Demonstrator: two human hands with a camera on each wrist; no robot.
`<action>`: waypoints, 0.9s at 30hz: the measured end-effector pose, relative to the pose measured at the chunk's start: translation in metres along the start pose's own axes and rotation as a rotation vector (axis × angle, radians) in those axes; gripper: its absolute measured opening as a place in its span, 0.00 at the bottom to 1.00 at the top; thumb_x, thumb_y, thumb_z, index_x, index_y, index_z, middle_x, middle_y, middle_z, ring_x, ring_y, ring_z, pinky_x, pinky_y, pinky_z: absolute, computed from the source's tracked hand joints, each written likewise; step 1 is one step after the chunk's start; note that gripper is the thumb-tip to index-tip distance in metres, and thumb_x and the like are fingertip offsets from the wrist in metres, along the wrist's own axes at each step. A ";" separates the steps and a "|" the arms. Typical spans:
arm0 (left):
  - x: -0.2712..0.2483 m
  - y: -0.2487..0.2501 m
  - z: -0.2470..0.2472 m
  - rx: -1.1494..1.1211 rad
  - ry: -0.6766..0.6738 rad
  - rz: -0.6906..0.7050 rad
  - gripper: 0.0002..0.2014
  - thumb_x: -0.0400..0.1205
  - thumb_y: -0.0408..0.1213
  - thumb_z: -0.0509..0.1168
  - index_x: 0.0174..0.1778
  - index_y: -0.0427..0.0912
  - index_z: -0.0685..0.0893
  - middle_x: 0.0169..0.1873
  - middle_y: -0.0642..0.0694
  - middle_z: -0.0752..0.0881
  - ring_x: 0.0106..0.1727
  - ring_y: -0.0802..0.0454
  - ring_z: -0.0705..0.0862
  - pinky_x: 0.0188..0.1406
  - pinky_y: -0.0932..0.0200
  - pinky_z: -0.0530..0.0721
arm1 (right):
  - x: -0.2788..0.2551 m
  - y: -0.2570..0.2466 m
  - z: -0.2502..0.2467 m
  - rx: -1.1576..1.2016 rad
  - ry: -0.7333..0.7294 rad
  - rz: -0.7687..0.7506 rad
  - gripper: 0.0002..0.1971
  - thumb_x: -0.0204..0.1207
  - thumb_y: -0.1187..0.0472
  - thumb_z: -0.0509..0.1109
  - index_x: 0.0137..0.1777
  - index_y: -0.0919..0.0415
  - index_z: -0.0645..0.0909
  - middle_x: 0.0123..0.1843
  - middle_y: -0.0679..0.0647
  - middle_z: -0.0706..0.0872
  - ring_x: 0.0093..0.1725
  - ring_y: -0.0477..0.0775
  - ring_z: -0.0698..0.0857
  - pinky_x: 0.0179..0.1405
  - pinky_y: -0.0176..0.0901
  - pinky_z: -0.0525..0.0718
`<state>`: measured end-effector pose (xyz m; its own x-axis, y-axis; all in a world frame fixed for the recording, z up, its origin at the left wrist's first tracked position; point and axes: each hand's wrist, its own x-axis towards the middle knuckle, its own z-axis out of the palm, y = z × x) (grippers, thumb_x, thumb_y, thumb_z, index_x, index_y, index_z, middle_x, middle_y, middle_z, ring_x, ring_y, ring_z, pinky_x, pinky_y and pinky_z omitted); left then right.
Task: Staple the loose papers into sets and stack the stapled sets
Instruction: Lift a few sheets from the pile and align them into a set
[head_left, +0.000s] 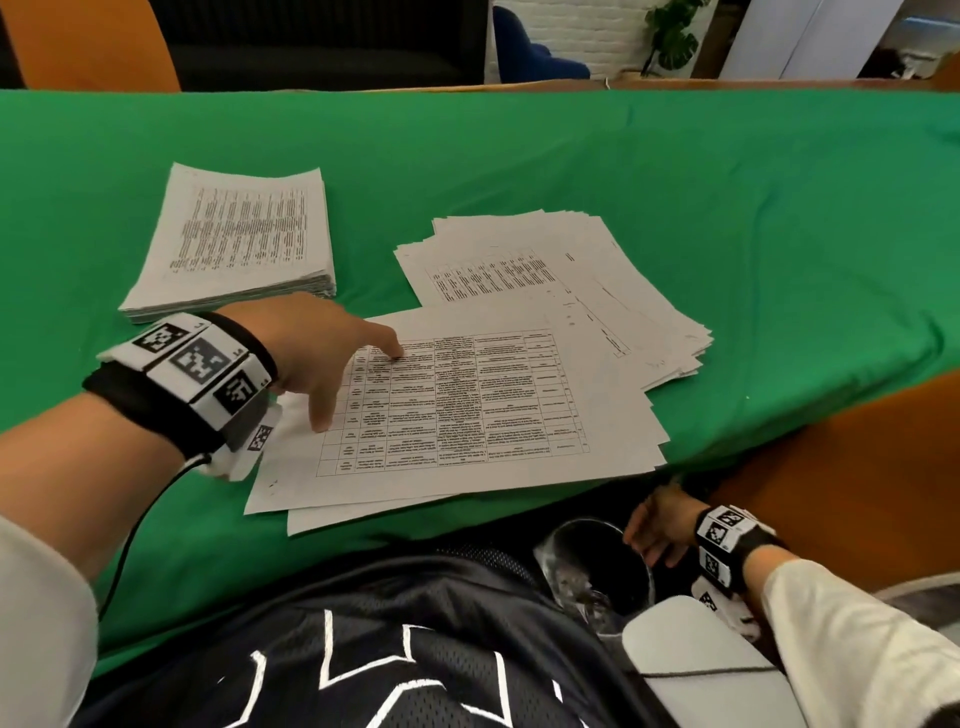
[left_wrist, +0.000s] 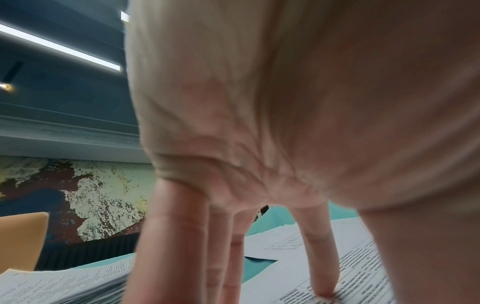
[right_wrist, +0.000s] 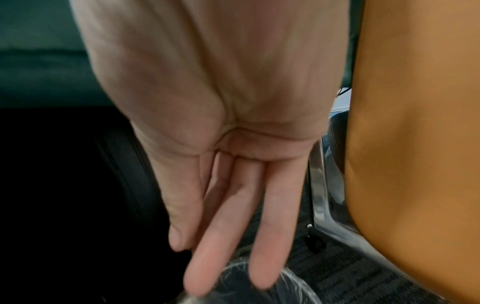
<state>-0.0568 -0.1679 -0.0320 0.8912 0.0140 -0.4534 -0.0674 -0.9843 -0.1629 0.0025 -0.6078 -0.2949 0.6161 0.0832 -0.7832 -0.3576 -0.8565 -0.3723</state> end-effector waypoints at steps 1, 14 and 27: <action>0.001 0.000 0.000 0.002 0.000 -0.002 0.57 0.62 0.45 0.90 0.80 0.79 0.63 0.57 0.50 0.86 0.54 0.46 0.86 0.58 0.44 0.89 | 0.004 0.000 0.002 -0.003 0.018 0.008 0.22 0.89 0.70 0.53 0.46 0.64 0.90 0.44 0.60 0.95 0.37 0.61 0.93 0.34 0.45 0.86; 0.002 -0.002 -0.001 0.019 0.007 0.003 0.56 0.63 0.46 0.90 0.81 0.78 0.64 0.53 0.50 0.82 0.54 0.46 0.84 0.58 0.45 0.88 | -0.112 -0.055 -0.023 -0.441 -0.209 -0.292 0.06 0.82 0.51 0.76 0.52 0.51 0.93 0.50 0.47 0.96 0.44 0.43 0.93 0.47 0.35 0.84; -0.009 -0.005 0.000 0.022 0.059 -0.013 0.52 0.64 0.50 0.89 0.83 0.57 0.69 0.71 0.50 0.84 0.69 0.41 0.82 0.67 0.46 0.83 | -0.212 -0.270 -0.062 -0.437 -0.033 -0.952 0.18 0.80 0.45 0.76 0.66 0.52 0.90 0.59 0.46 0.94 0.57 0.48 0.92 0.64 0.53 0.88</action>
<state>-0.0643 -0.1625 -0.0276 0.9169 0.0160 -0.3988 -0.0647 -0.9800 -0.1880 0.0117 -0.4259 0.0026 0.4881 0.8278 -0.2766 0.5540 -0.5387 -0.6347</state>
